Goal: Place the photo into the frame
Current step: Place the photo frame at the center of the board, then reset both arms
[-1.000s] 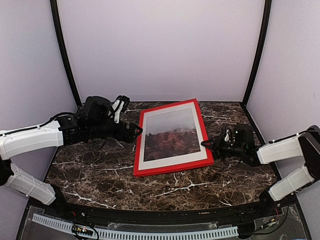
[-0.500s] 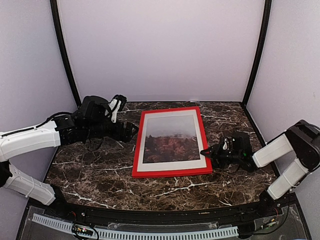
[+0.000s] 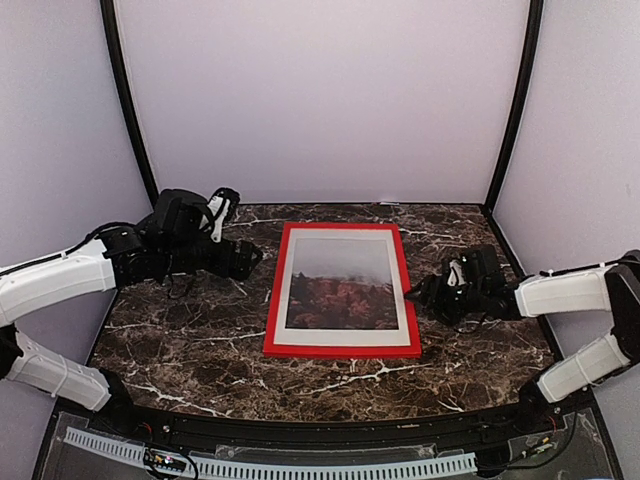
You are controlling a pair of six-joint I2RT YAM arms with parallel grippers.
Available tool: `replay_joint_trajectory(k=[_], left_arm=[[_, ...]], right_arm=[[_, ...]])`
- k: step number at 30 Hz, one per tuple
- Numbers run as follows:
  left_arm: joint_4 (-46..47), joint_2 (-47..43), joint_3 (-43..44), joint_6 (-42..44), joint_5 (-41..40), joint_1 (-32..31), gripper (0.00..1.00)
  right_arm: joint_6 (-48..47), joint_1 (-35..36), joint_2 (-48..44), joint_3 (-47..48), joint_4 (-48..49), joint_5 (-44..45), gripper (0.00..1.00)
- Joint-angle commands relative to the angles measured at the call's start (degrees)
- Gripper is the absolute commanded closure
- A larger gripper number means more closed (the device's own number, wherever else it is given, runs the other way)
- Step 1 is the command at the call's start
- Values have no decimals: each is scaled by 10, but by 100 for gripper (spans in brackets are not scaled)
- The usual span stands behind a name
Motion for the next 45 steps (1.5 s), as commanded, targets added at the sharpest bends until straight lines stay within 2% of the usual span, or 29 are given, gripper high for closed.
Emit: replay_joint_trajectory(k=[1,7,13,17,23,28,35,45], left_arm=[[-15,-48,-8,-12,3,39,1],[-10,-81,-40,-37,21,99,1],[0,-110,-72,-46,8,136,1],[-6,-114,-69,-44,14,148,1],[-35,-106,-49,-40,0,151,1],[-51,-118,-49,-33,-30,152,1],[-38,-193,-83,-29,-54,152,1],[-15,-264,-124,-15,-32,152,1]], right_arm=[[-123,2,-43,70,-168,104,24],[-210,1,-67,166,-298,232,17],[-272,2,-85,227,-350,337,2],[-300,2,-94,253,-364,389,1],[-317,1,-114,261,-369,422,1],[-340,1,-170,240,-347,423,1],[-368,1,-247,207,-327,443,1],[-389,1,-312,165,-291,433,1]])
